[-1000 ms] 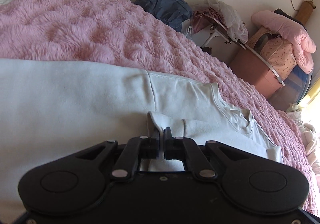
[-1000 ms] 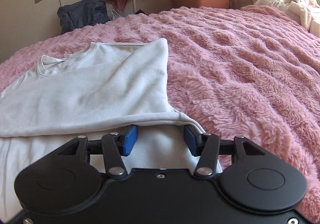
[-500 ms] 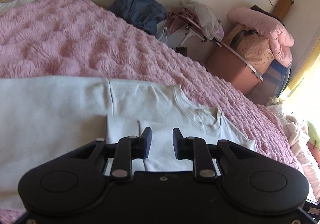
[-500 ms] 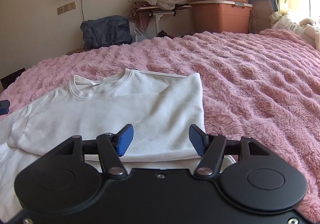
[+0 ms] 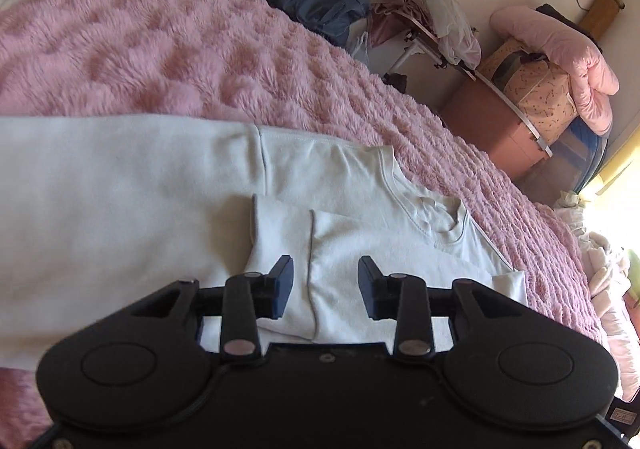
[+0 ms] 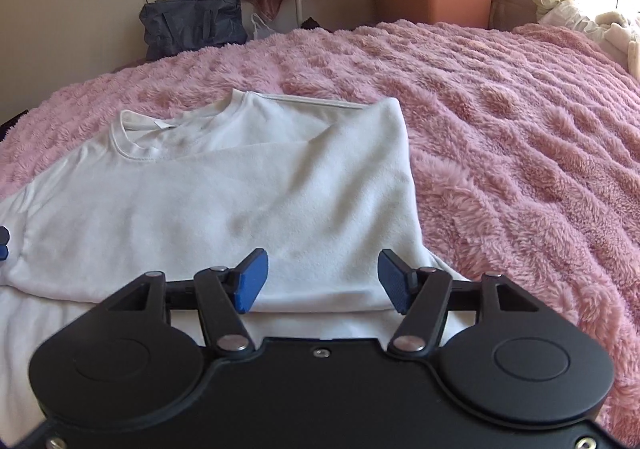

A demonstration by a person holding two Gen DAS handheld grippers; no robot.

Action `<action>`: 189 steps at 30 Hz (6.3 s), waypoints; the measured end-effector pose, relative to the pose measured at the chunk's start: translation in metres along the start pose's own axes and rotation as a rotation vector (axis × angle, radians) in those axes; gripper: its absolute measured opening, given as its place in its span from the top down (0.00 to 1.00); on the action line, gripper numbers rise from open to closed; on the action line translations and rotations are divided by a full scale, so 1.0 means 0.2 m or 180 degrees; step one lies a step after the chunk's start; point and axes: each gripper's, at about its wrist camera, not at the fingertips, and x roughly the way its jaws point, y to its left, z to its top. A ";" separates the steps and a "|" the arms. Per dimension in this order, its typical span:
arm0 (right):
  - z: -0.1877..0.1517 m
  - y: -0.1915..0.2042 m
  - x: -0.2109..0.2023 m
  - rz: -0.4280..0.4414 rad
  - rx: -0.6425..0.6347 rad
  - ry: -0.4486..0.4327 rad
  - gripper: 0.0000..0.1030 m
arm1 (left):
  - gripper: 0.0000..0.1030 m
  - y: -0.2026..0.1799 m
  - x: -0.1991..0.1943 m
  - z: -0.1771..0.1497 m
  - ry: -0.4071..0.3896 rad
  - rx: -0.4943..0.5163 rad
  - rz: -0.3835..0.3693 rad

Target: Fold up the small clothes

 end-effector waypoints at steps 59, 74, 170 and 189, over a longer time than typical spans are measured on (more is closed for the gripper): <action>-0.14 1.41 -0.05 0.1156 -0.1186 0.0000 0.33 | 0.97 0.91 -1.31 0.09 -0.2120 -0.1510 -0.0221; 0.01 0.58 -0.21 0.0759 -0.0847 -0.0189 0.30 | 0.98 -0.08 -0.52 0.25 -0.1337 -0.1060 -0.1451; -0.02 -0.23 0.18 0.0785 -0.0610 0.0387 0.70 | 0.52 -0.10 0.40 -0.35 0.0105 -0.0138 0.0182; -0.03 -0.13 -0.50 0.1077 -0.0796 0.0311 0.56 | 0.50 -0.42 -0.48 -0.41 0.0414 0.0764 0.0201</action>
